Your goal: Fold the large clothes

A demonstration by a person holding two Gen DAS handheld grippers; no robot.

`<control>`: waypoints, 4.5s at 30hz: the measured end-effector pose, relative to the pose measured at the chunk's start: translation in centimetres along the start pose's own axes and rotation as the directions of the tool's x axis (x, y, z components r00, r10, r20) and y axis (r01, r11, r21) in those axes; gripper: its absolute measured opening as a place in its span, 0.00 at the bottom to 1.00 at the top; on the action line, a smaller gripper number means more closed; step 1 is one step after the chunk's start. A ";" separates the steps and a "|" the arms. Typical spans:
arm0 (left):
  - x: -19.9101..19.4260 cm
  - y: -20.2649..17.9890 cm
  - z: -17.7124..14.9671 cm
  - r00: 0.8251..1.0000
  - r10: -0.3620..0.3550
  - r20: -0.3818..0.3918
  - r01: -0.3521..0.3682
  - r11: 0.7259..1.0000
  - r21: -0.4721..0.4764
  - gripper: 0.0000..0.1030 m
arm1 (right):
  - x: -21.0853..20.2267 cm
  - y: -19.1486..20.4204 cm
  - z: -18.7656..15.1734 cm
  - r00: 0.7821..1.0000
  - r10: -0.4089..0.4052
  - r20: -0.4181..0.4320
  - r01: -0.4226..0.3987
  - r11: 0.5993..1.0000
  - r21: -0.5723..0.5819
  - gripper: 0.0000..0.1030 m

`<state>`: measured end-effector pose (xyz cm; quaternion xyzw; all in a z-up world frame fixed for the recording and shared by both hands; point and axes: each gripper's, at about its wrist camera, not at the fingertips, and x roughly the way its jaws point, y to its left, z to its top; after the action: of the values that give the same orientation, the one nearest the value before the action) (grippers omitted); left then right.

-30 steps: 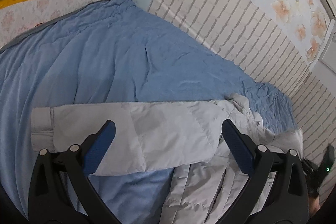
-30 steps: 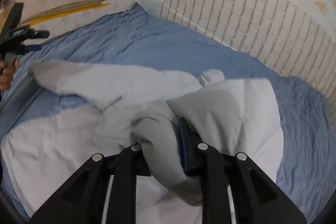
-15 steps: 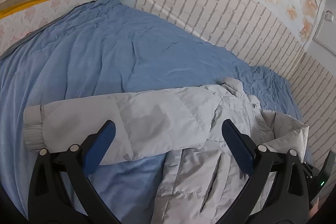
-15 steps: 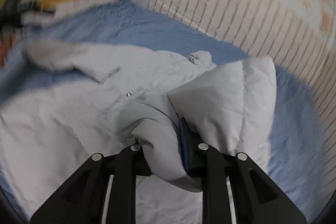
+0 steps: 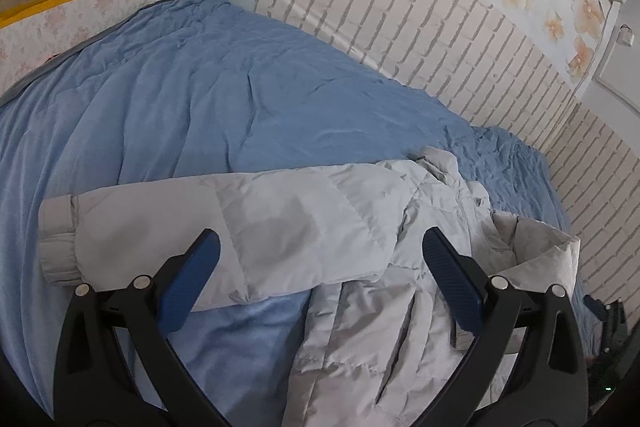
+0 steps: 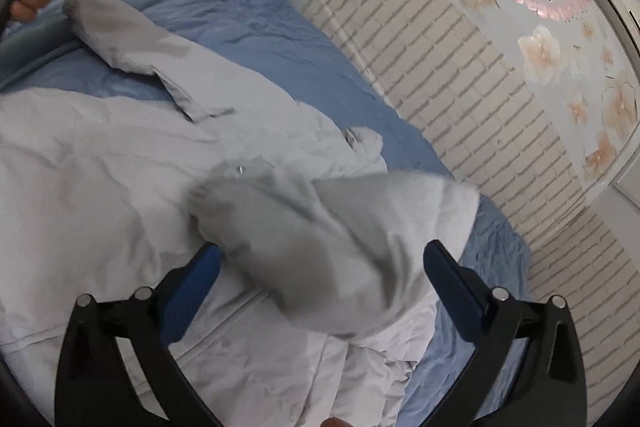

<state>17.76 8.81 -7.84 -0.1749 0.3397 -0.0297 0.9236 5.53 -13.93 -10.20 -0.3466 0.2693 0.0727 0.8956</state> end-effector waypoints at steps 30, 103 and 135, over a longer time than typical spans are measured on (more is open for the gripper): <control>16.2 -23.9 -14.5 0.892 0.022 -0.451 0.138 0.938 0.318 0.52 | -2.0 -21.6 -12.6 0.942 -0.279 -0.187 0.334 0.718 0.611 0.98; 1.4 -4.1 8.1 0.917 0.385 0.107 -0.399 0.892 0.214 0.19 | 2.7 -22.3 -20.2 0.972 0.210 -0.110 0.058 0.240 0.969 0.98; 4.3 -36.8 -9.1 0.998 0.002 0.058 -0.038 0.772 0.634 0.97 | 3.1 -27.6 -19.5 0.772 -0.391 -0.501 0.631 0.383 0.674 0.98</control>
<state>17.67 -29.21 -4.30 0.1496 0.2867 -0.1282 0.9375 8.42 -47.68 -7.77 0.0340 0.2640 -0.3882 0.8823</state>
